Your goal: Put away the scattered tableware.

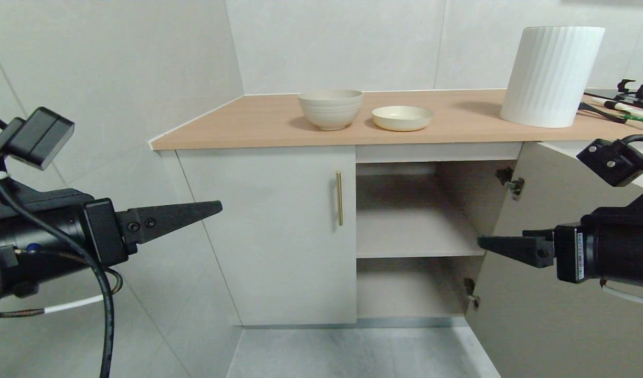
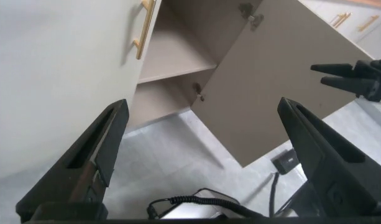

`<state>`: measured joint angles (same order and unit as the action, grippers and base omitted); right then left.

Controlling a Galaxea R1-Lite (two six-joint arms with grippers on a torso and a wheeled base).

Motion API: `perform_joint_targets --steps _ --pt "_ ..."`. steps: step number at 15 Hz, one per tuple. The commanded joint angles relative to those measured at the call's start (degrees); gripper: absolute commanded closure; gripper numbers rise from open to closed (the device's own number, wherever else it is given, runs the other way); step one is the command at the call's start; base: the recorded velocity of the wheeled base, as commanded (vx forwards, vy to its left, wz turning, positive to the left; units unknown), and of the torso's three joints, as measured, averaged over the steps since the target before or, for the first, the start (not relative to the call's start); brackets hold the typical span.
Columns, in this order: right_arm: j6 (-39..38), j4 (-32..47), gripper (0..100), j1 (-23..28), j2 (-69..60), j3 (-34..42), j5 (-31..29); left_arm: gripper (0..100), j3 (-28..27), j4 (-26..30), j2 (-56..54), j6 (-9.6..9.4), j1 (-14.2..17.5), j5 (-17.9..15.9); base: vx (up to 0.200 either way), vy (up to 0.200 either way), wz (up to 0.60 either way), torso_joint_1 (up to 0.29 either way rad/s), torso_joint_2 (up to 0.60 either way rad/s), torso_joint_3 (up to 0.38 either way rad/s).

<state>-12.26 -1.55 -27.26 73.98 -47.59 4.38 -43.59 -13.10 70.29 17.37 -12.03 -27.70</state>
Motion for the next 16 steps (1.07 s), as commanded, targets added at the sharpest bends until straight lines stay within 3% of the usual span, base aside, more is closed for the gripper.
perform_joint_targets --steps 1,14,16 --pt "0.05 0.05 0 0.01 -0.77 -0.04 0.02 0 0.18 0.01 0.29 -1.2 -0.01 0.1 0.2 0.0 0.0 0.002 0.0 0.002" --pt "0.57 1.37 0 0.54 -3.94 1.71 0.98 0 0.09 0.1 1.08 -1.2 -0.01 0.1 0.2 0.0 0.0 0.002 0.0 0.002" --pt "1.8 1.2 0 1.42 -3.94 1.98 1.16 0 0.09 0.01 1.08 -1.11 -0.01 0.1 0.0 0.0 0.0 0.0 0.0 0.0"
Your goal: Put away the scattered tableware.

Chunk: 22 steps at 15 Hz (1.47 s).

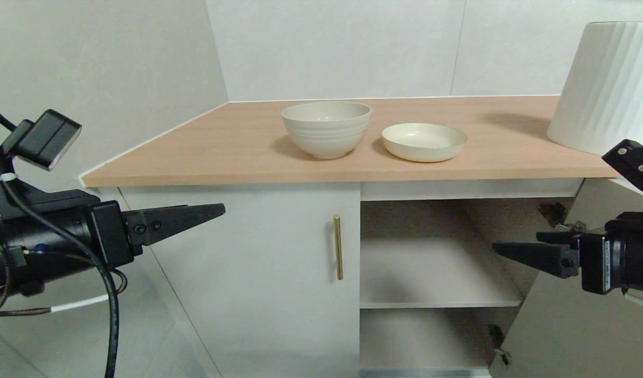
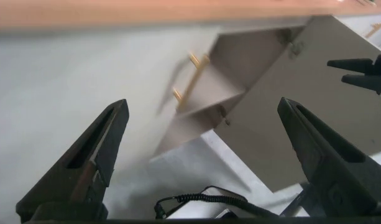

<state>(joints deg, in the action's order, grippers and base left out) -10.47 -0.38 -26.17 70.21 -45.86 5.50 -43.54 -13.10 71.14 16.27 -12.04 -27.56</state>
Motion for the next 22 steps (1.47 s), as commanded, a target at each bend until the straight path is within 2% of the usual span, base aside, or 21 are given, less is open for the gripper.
perform_joint_targets --steps 1,12,16,22 --pt "1.16 0.03 0 0.6 -0.16 0.42 0.04 0 0.04 0.01 0.14 0.07 0.0 -0.03 0.0 0.0 0.0 0.0 0.0 0.0" --pt "1.51 -1.29 0 0.6 0.81 1.21 0.04 0 0.04 0.01 0.57 0.25 0.0 -0.12 0.0 0.0 0.0 0.002 -0.01 -0.002" --pt "1.51 -1.29 0 0.68 1.51 1.21 -0.05 0 0.04 0.01 0.84 0.34 0.0 -0.12 0.0 0.0 0.0 0.061 -0.23 -0.239" --pt "1.51 -1.29 0 0.68 1.95 1.3 -0.05 0 0.04 0.01 1.37 0.42 0.0 -0.12 0.0 0.0 0.0 0.176 -0.51 -0.295"
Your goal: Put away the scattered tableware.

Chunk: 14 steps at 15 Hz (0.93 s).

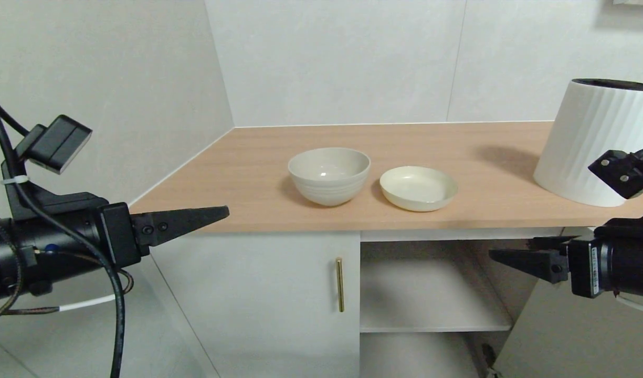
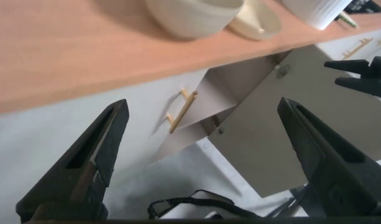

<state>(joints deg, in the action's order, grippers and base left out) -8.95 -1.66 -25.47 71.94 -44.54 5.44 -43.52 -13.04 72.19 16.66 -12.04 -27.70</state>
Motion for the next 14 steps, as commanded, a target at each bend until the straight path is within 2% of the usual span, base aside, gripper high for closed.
perform_joint_targets --steps 1,10,14 --pt "-0.02 -0.01 0 -0.02 0.31 -0.02 0.01 0 0.01 -0.05 0.32 0.03 0.0 0.01 0.0 0.0 0.0 0.183 -0.47 -0.29" --pt "0.07 -2.56 0 -0.02 1.36 0.86 0.01 0 0.19 0.04 1.64 -0.23 0.0 -0.08 0.0 0.0 0.0 0.209 -0.49 -0.285" --pt "0.16 -11.44 0 -0.02 4.62 2.09 -0.16 0 -1.66 0.56 2.78 -0.23 -1.93 0.01 0.0 0.0 0.0 0.096 -0.22 -0.124"
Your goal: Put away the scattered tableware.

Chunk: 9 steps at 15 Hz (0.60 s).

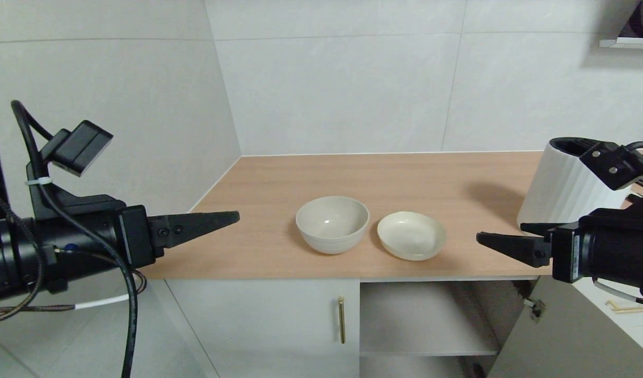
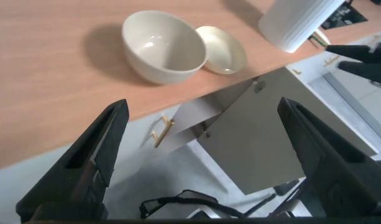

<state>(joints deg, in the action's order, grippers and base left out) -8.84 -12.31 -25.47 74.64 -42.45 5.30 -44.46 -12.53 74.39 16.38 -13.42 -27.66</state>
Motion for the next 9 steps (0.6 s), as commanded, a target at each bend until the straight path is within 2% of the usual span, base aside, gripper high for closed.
perform_joint_targets --steps 1,2,5,6,7,8,9 --pt "-0.13 -1.31 0 -0.02 3.67 -1.15 -0.29 0 -2.83 1.02 1.46 0.14 -0.55 0.06 0.0 0.0 0.0 0.0 0.0 0.0" --pt "-0.21 -0.87 0 -0.02 5.25 -2.46 -0.64 0 -4.85 3.57 2.52 0.14 -0.55 0.06 0.0 0.0 0.0 0.0 0.0 0.0" --pt "-0.74 1.41 0 -0.02 9.73 -5.28 -3.9 0 -11.88 16.84 5.95 0.23 -0.73 0.41 0.0 0.0 0.0 0.0 0.0 0.0" --pt "-2.76 1.41 0 -0.02 12.11 -5.98 -6.01 0 -14.87 22.73 8.67 0.49 -2.22 2.35 0.0 0.0 0.0 0.0 0.0 0.0" --pt "-5.05 1.41 0 -0.02 13.95 -7.39 -7.32 0 -16.19 23.08 11.75 3.13 -2.66 5.51 0.0 0.0 0.0 0.0 0.0 0.0" --pt "-6.63 1.41 0 -0.02 15.44 -8.09 -8.47 0 -17.15 22.2 14.29 7.35 -3.8 9.2 0.0 0.0 0.0 0.0 0.0 0.0" --pt "-7.77 1.15 0 -0.02 17.29 -8.79 -10.05 0 -18.12 19.83 17.11 12.62 -5.21 13.51 0.0 0.0 0.0 0.0 0.0 0.0"
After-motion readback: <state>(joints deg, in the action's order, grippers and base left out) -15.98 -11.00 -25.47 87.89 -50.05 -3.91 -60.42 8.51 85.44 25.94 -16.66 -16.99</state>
